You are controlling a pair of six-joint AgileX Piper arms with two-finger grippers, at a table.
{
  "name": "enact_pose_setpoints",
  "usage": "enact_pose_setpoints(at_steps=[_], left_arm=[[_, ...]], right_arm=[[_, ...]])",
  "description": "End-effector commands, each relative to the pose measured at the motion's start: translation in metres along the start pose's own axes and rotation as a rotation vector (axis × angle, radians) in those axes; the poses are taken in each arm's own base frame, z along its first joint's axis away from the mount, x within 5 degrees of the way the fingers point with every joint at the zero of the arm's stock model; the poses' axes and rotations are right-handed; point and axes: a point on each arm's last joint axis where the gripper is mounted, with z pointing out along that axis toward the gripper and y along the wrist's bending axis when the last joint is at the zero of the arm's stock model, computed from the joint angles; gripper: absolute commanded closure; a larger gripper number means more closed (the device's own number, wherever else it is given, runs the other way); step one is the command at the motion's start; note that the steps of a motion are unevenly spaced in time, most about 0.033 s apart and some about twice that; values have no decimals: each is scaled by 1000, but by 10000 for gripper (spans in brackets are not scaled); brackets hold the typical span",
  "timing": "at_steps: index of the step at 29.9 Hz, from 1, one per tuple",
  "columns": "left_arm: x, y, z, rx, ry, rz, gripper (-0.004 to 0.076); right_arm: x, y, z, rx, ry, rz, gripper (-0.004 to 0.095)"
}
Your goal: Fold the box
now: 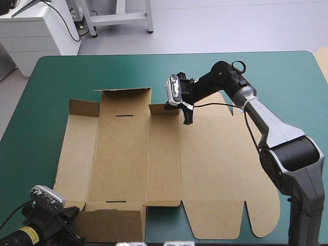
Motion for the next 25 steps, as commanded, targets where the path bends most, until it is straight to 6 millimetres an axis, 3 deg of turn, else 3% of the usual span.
enact_pose_setpoints(at_steps=[1, 10, 12, 19, 25], left_arm=[[-10, 0, -4, 6, -63, -10, 731], [-10, 0, -4, 4, -63, -11, 731], [-10, 0, -4, 4, -63, -11, 731], [-10, 0, -4, 4, -63, -11, 731], [-10, 0, -4, 4, -63, -11, 731]], right_arm=[[-18, -8, -16, 73, -64, -21, 929], [-10, -9, -6, 60, -58, -21, 906], [-10, -9, -6, 61, -57, -19, 838], [-9, -12, -7, 92, -54, -8, 406], [-28, -17, -29, 138, -82, 94, 401]])
